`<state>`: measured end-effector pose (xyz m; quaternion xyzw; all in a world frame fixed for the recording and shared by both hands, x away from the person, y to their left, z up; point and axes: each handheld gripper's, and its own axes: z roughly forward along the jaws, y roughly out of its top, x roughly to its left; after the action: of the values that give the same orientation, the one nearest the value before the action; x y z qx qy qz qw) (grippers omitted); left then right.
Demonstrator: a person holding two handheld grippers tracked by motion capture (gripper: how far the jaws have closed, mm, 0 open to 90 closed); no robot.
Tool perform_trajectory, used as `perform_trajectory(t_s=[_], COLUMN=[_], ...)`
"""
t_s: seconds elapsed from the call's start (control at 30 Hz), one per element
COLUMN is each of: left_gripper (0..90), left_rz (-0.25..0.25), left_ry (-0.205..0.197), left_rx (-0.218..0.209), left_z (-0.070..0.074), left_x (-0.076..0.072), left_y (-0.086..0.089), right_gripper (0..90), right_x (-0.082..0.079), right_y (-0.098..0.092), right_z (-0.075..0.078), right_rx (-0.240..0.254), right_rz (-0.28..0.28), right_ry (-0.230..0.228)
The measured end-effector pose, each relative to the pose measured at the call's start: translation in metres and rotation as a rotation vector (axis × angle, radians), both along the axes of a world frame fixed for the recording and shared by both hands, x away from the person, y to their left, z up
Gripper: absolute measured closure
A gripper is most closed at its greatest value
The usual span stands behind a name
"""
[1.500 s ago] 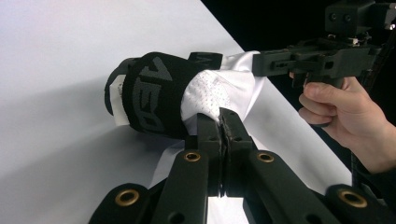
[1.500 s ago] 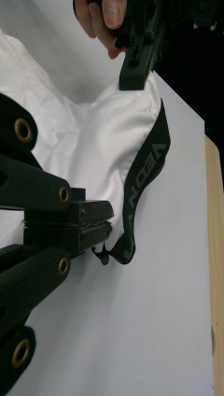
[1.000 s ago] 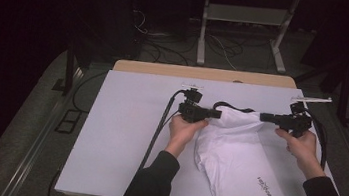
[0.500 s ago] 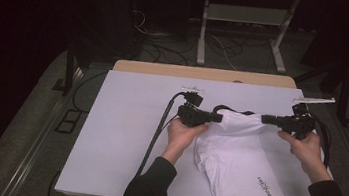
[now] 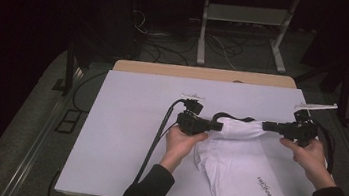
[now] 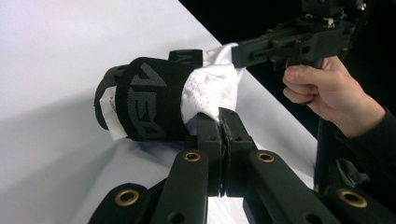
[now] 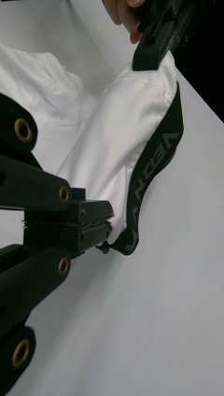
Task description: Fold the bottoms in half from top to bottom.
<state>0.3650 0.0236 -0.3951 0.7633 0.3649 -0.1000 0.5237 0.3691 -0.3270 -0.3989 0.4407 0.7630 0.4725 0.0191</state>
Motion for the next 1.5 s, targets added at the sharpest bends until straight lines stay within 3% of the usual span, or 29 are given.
perform_trajectory(t_s=[0.43,0.6,0.9,1.27,1.5], left_gripper=[86.9,86.9,86.8,86.8,86.7], left_rz=[-0.040,-0.059,-0.112,-0.145,-0.184], left_ry=[-0.006,-0.005,0.002,0.023,0.028], left_rx=[0.009,-0.022,-0.014,-0.034,-0.020], left_z=[-0.001,0.001,-0.002,-0.010,-0.017], left_x=[-0.021,-0.029,-0.045,-0.059,-0.069], left_y=[-0.001,-0.003,-0.011,-0.017,-0.021], right_gripper=[88.2,88.2,88.2,88.2,88.1], right_x=[-0.021,-0.028,-0.041,-0.050,-0.056], right_y=[-0.001,-0.002,-0.004,-0.008,-0.011], right_z=[-0.003,-0.003,-0.008,-0.013,-0.017], right_rx=[-0.017,-0.013,-0.035,-0.048,-0.051], right_rz=[0.038,0.043,0.059,0.069,0.078], right_ry=[0.005,0.007,0.018,0.032,0.041])
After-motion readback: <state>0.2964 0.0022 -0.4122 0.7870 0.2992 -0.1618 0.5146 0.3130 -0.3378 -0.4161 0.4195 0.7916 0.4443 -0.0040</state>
